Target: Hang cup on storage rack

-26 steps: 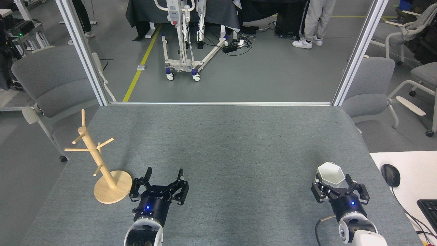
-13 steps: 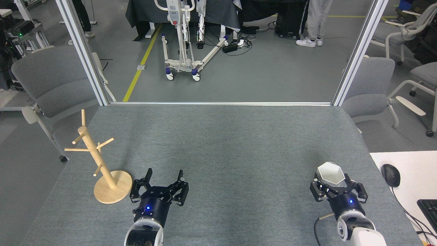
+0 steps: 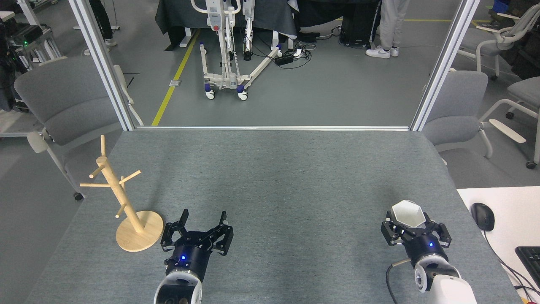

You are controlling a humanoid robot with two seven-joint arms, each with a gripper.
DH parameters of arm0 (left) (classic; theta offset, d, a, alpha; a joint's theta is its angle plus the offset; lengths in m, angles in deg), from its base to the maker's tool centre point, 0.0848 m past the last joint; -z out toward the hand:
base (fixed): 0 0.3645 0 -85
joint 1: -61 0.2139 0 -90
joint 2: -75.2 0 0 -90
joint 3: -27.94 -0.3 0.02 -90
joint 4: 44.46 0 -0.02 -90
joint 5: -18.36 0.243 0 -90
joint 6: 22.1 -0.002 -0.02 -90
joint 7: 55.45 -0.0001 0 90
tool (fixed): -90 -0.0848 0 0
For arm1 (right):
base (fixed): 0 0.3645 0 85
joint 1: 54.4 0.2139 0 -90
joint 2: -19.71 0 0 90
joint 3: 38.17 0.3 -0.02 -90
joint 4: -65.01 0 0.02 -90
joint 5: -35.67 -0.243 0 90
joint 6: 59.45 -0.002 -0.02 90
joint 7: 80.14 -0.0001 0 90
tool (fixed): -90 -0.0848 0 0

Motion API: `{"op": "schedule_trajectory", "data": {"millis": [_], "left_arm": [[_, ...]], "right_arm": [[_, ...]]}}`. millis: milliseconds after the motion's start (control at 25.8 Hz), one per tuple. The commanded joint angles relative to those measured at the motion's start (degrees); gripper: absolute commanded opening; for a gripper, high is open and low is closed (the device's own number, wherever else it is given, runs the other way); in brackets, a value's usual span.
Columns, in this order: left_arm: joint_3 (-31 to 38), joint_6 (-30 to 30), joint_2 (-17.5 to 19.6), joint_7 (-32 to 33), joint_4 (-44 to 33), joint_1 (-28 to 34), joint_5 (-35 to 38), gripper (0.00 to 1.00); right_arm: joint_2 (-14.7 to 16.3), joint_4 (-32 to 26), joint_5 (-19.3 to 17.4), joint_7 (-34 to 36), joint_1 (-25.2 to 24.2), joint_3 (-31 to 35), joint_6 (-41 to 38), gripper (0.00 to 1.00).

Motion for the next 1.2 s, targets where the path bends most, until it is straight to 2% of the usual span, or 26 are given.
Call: {"op": "schedule_trajectory", "data": {"millis": [0,271,1162], "left_arm": [[0.00,-0.01,0.06,-0.01,0.02,0.01,-0.09,0.99],[0.09,-0.10,0.06,-0.01,1.07,-0.35,-0.27,0.99],[0.18,-0.10,0.06,-0.01,1.07,-0.43,-0.27,0.99]], "right_arm": [[0.08,1.12,0.00,0.05,0.68,0.00,-0.03,1.00],[0.17,2.44,-0.08,0.05,2.26,0.00,-0.03,1.00],[0.43,4.02,0.09,0.05,2.87,-0.09,0.14,1.00]]}}
